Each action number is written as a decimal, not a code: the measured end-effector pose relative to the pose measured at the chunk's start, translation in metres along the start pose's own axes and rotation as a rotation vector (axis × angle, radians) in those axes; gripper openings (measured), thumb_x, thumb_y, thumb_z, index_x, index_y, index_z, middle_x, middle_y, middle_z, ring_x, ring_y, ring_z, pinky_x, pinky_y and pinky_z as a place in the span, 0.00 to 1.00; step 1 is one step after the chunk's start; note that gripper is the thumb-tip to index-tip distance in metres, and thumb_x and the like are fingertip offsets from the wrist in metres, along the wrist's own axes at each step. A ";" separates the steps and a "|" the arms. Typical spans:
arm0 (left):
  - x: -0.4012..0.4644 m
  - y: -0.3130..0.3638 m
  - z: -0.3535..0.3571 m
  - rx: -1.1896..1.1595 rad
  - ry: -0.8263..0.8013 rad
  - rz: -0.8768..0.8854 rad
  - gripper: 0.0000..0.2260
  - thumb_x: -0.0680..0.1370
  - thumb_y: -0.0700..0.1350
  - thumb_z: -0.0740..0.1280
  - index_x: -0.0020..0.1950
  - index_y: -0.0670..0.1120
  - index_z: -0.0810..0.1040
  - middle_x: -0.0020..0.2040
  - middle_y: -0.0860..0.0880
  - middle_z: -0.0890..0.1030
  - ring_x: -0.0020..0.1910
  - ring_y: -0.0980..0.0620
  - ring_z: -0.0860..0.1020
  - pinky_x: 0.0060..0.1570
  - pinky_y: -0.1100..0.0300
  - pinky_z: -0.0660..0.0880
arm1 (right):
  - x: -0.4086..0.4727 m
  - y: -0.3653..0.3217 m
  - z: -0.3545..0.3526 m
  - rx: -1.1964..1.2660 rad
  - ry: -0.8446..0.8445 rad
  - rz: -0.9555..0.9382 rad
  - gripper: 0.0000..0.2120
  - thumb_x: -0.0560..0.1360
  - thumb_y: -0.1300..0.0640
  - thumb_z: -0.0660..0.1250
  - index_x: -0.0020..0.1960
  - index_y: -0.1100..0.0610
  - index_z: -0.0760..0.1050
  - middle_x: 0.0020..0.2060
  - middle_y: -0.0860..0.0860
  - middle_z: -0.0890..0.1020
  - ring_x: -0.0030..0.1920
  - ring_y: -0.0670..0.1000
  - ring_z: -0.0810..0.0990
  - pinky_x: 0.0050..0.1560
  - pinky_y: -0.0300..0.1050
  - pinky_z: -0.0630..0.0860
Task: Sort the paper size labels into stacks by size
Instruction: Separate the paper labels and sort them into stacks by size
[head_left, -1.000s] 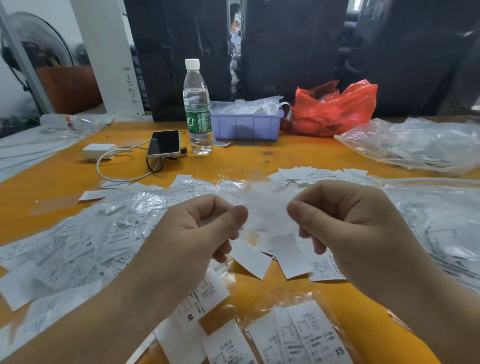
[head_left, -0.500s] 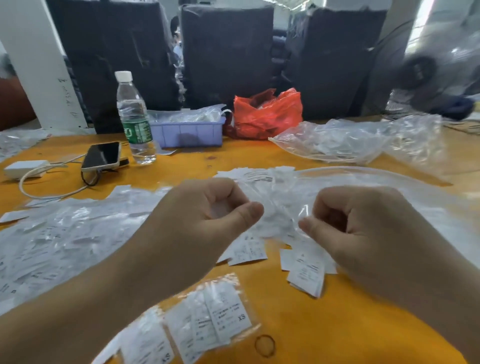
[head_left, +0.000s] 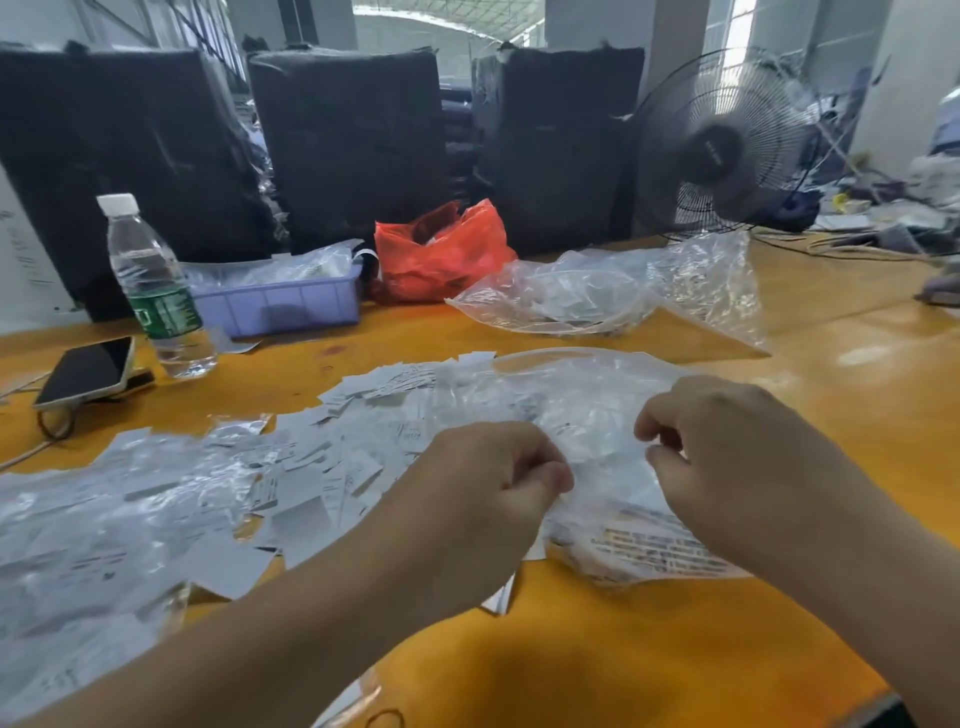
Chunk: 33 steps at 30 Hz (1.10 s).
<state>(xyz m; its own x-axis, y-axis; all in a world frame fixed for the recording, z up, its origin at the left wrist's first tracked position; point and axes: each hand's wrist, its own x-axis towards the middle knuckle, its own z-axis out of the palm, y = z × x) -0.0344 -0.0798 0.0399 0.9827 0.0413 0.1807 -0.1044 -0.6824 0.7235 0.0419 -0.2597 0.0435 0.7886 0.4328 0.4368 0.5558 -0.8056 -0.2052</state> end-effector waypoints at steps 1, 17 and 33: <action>0.001 0.000 0.001 0.007 -0.002 0.000 0.09 0.80 0.52 0.64 0.41 0.59 0.79 0.37 0.53 0.81 0.35 0.52 0.78 0.34 0.55 0.75 | -0.001 0.002 0.002 0.003 -0.029 -0.004 0.11 0.77 0.59 0.63 0.56 0.49 0.79 0.44 0.42 0.74 0.45 0.45 0.74 0.42 0.36 0.69; -0.030 -0.020 -0.054 -0.160 0.227 0.070 0.05 0.71 0.51 0.73 0.40 0.52 0.82 0.28 0.54 0.79 0.27 0.61 0.75 0.27 0.70 0.71 | 0.023 -0.077 0.007 1.005 -0.489 -0.112 0.04 0.74 0.50 0.72 0.46 0.50 0.82 0.37 0.43 0.82 0.40 0.42 0.79 0.45 0.45 0.73; -0.097 -0.119 -0.139 -0.365 0.550 -0.271 0.09 0.70 0.49 0.75 0.46 0.63 0.83 0.35 0.54 0.84 0.33 0.57 0.81 0.36 0.64 0.76 | 0.059 -0.178 0.066 1.331 -0.525 -0.133 0.07 0.65 0.53 0.71 0.37 0.57 0.82 0.29 0.52 0.79 0.31 0.47 0.76 0.34 0.34 0.74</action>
<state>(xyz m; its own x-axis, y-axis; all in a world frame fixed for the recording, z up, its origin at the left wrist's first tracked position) -0.1386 0.0994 0.0289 0.7714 0.6028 0.2037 -0.0066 -0.3126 0.9499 0.0067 -0.0638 0.0481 0.5535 0.8061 0.2095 0.2286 0.0948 -0.9689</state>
